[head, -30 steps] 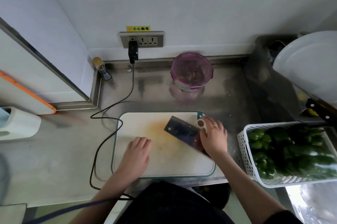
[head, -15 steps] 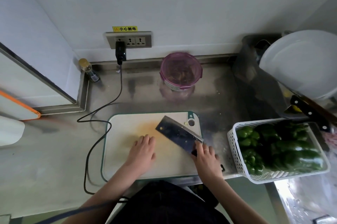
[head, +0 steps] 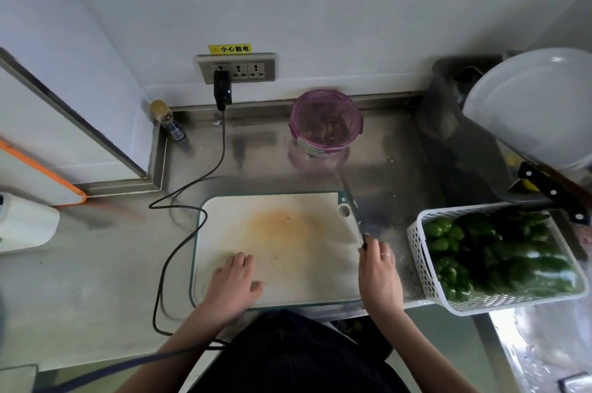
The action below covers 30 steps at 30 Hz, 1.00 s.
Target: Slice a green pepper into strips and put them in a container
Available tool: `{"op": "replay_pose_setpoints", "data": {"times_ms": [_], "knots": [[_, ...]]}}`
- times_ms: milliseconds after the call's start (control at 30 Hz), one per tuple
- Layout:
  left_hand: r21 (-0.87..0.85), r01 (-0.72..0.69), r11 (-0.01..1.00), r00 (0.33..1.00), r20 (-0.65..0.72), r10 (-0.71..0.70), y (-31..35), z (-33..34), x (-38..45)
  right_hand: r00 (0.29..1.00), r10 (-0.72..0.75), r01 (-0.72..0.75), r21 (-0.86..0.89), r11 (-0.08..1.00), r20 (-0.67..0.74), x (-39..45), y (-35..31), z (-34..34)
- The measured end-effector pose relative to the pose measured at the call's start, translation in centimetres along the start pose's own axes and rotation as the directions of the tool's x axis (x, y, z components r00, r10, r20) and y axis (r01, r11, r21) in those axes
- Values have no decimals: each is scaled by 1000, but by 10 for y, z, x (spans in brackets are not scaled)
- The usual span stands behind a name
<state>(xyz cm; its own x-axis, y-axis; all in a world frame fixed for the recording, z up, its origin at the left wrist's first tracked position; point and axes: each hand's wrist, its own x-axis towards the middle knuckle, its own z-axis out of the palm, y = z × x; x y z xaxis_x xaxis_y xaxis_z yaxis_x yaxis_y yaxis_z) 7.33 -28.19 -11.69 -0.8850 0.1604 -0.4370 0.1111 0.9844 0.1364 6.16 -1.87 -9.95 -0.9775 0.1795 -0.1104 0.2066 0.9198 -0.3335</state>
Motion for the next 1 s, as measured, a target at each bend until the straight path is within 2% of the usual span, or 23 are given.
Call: {"op": "replay_pose_setpoints", "data": {"times_ms": [133, 200, 267, 400, 433, 500, 567, 667, 833, 967, 1000], "knots": [[-145, 103, 984, 990, -80, -115, -15, 6, -13, 964, -245, 256, -111, 960, 106, -13, 6, 9], [-184, 91, 979, 987, -116, -114, -25, 9, -18, 947, -300, 317, -176, 932, 115, -17, 6, 15], [-165, 76, 983, 982, -156, -102, -32, 13, -23, 952, -290, 304, -208, 930, 94, -17, 6, 17], [-145, 79, 986, 986, -134, -99, -51, 15, -32, 980, -189, 199, -235, 951, 64, -17, 8, 18], [-73, 41, 996, 992, -119, -50, -56, 18, -34, 977, -202, 211, -235, 949, 63, -19, 11, 20], [31, -63, 998, 998, -17, 63, -62, 20, -36, 941, -319, 339, -280, 898, 116, -26, 19, 22], [7, -82, 997, 996, 41, 82, -64, 19, -36, 910, -380, 414, -297, 861, 166, -30, 23, 23], [-78, -100, 992, 993, 60, 104, -65, 21, -37, 935, -290, 337, -250, 908, 205, -25, 18, 20], [-63, -112, 992, 993, 17, 114, -60, 20, -38, 892, -426, 451, -281, 847, 148, -26, 19, 25], [-16, -136, 991, 991, -9, 135, -62, 26, -38, 927, -367, 373, -253, 893, 71, -19, 21, 28], [1, -134, 991, 990, -50, 134, -60, 25, -37, 938, -342, 347, -223, 911, 64, -17, 17, 25]]}}
